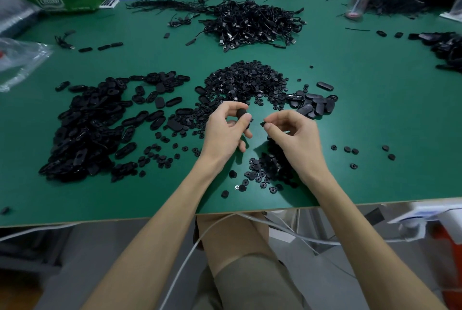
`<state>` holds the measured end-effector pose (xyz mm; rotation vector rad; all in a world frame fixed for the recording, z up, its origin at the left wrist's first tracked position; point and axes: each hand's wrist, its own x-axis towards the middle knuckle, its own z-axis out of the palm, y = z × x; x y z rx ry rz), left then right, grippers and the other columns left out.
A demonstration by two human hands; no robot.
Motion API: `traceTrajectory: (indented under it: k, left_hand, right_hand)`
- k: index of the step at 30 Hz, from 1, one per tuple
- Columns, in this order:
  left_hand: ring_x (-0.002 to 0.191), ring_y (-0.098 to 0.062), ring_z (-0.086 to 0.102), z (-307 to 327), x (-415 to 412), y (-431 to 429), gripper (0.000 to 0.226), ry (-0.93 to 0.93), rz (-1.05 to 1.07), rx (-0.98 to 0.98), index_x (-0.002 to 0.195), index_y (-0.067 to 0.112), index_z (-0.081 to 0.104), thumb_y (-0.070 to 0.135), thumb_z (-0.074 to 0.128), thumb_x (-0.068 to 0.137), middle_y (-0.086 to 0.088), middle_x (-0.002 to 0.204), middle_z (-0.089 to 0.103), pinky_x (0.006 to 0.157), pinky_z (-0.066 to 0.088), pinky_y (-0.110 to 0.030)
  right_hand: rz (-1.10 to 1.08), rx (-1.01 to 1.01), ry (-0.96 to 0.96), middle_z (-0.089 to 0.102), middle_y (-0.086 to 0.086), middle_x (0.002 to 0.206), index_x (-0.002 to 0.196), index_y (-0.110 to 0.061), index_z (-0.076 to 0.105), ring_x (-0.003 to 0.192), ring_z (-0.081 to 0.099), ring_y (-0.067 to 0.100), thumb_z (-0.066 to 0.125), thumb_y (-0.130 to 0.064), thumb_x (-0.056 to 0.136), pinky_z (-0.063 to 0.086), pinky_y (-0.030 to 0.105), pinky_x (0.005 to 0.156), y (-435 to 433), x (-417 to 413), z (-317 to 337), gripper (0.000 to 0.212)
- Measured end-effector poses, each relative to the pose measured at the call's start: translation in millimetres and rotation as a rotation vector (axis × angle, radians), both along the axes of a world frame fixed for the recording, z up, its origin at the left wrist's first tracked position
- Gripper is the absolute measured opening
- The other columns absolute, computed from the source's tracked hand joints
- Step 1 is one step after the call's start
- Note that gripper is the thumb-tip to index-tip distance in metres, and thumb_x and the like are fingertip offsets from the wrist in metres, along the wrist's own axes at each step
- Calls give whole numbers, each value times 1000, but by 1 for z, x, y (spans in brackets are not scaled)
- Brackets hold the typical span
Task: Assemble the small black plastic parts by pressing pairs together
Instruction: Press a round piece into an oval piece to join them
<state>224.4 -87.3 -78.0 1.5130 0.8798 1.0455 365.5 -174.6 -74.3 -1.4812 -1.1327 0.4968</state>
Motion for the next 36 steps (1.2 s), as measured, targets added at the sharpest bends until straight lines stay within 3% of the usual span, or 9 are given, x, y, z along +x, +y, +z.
traceTrajectory:
  k: [6, 10, 15, 20, 24, 29, 36]
  left_hand:
    - [66, -13, 65, -4, 0, 4, 21, 67, 5, 21, 115, 12, 70, 8, 73, 95, -5, 103, 72, 45, 46, -23]
    - [85, -18, 74, -5, 0, 3, 22, 80, -58, 44, 109, 14, 76, -1, 69, 94, -6, 98, 78, 56, 52, -24]
    - [83, -17, 76, -4, 0, 1, 22, 70, -124, 68, 114, 7, 76, -2, 68, 95, -6, 99, 80, 63, 56, -24]
    - [83, -18, 76, -2, -2, 0, 23, 66, -162, 75, 114, 14, 77, 3, 70, 95, -1, 98, 80, 70, 58, -26]
    - [82, -17, 76, -2, -2, 0, 23, 68, -163, 72, 111, 18, 78, 3, 71, 94, 0, 95, 81, 71, 59, -27]
    - [80, -17, 76, -3, 0, -1, 21, 118, -155, 89, 112, 11, 78, 3, 72, 94, -1, 90, 80, 69, 57, -25]
    - [75, -14, 75, -1, -1, -2, 20, 124, -185, 100, 111, 12, 78, 5, 74, 93, 1, 88, 79, 66, 56, -23]
  right_hand:
    - [-24, 13, 5, 72, -8, 86, 95, -19, 74, 77, 63, 4, 74, -11, 92, 51, 19, 75, 0, 0, 0, 9]
    - [-75, 36, 13, 73, -7, 87, 97, -17, 74, 78, 65, 5, 76, -13, 91, 52, 20, 75, -1, 0, 1, 7]
    - [-120, 13, -24, 73, -7, 84, 94, -17, 75, 76, 64, 6, 75, -12, 91, 53, 24, 76, -1, 0, 1, 6]
    - [-151, -4, -59, 72, -10, 82, 92, -19, 76, 76, 65, 5, 75, -13, 91, 52, 21, 76, -2, -1, 2, 6]
    - [-164, -14, -108, 72, -12, 81, 92, -18, 76, 75, 64, 2, 75, -14, 91, 48, 13, 74, -3, -4, 5, 5]
    - [-174, -32, -154, 73, -9, 86, 95, -15, 77, 80, 66, 5, 74, -13, 93, 46, 9, 74, -4, -6, 8, 5]
    - [-186, -46, -216, 71, -3, 92, 96, -17, 76, 82, 64, 4, 72, -10, 92, 47, 9, 75, -4, -7, 6, 9]
